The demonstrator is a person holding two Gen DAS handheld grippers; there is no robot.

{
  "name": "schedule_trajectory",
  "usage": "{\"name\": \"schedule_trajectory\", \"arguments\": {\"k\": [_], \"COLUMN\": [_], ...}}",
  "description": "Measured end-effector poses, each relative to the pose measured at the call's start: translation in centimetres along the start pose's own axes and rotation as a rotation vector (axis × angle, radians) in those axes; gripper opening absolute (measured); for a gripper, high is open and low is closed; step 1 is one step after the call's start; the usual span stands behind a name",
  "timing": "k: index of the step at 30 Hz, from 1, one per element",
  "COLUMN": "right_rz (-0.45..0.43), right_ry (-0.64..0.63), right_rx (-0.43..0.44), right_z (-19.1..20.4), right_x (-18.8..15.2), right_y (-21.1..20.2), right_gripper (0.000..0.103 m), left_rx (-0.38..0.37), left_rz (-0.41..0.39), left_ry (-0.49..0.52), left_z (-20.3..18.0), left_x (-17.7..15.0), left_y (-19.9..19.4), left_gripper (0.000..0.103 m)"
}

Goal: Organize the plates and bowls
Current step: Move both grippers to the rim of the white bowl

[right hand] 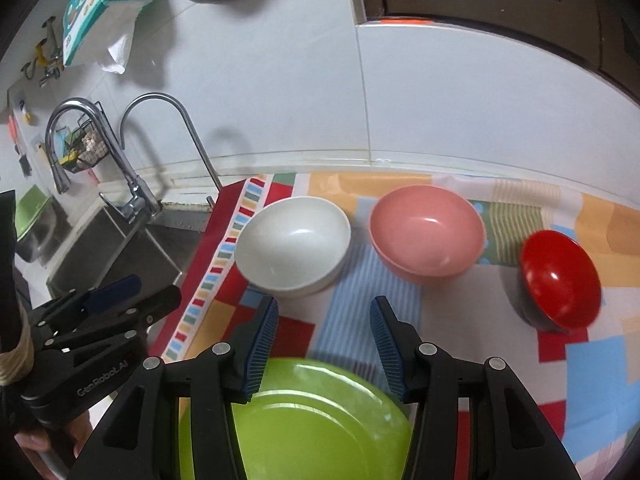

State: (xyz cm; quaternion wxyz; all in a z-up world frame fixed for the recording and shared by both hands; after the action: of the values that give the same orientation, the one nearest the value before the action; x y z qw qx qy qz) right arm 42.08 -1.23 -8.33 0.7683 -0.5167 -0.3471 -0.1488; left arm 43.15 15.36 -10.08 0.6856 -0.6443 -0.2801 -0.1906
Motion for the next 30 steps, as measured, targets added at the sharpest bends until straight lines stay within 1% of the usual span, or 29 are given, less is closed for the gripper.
{"name": "schedule_trajectory", "arguments": {"k": [2, 8, 13, 15, 20, 25, 30], "right_rz": [0.009, 0.040, 0.072, 0.087, 0.116, 0.133, 0.143], "right_ry": [0.002, 0.018, 0.042, 0.050, 0.065, 0.080, 0.085], "right_rx": [-0.001, 0.002, 0.007, 0.006, 0.000, 0.002, 0.004], "right_z": [-0.1, -0.6, -1.2, -1.6, -2.4, -2.8, -3.2], "right_x": [0.2, 1.0, 1.4, 1.6, 1.7, 1.8, 1.8], "right_y": [0.8, 3.9, 6.4, 7.3, 9.4, 11.0, 12.1], "right_gripper": [0.046, 0.045, 0.042, 0.038, 0.038, 0.032, 0.027], "left_rx": [-0.003, -0.012, -0.014, -0.010, -0.010, -0.019, -0.029], "left_rz": [0.016, 0.052, 0.071, 0.079, 0.103, 0.128, 0.148], "left_ry": [0.004, 0.022, 0.042, 0.046, 0.056, 0.062, 0.063], "left_z": [0.1, 0.1, -0.2, -0.3, -0.7, -1.0, -1.1], "left_x": [0.4, 1.7, 2.7, 2.9, 3.4, 3.6, 3.7], "left_y": [1.2, 4.6, 7.2, 8.0, 10.3, 12.1, 13.2], "left_gripper": [0.053, 0.052, 0.052, 0.052, 0.052, 0.048, 0.042]}}
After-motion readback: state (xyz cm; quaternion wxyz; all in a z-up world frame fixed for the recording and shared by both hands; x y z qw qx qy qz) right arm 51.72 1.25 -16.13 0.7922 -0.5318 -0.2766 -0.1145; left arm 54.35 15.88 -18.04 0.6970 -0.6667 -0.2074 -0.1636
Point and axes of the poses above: each gripper's, at about its wrist camera, not at the fingertips, and y roughly the way its jaws point, z to its left, x to its top, the point moved 6 cm from there along y, roughly the way its jaws point, and after that the axes turned 5 degrees about x, right-handed, at the moved point
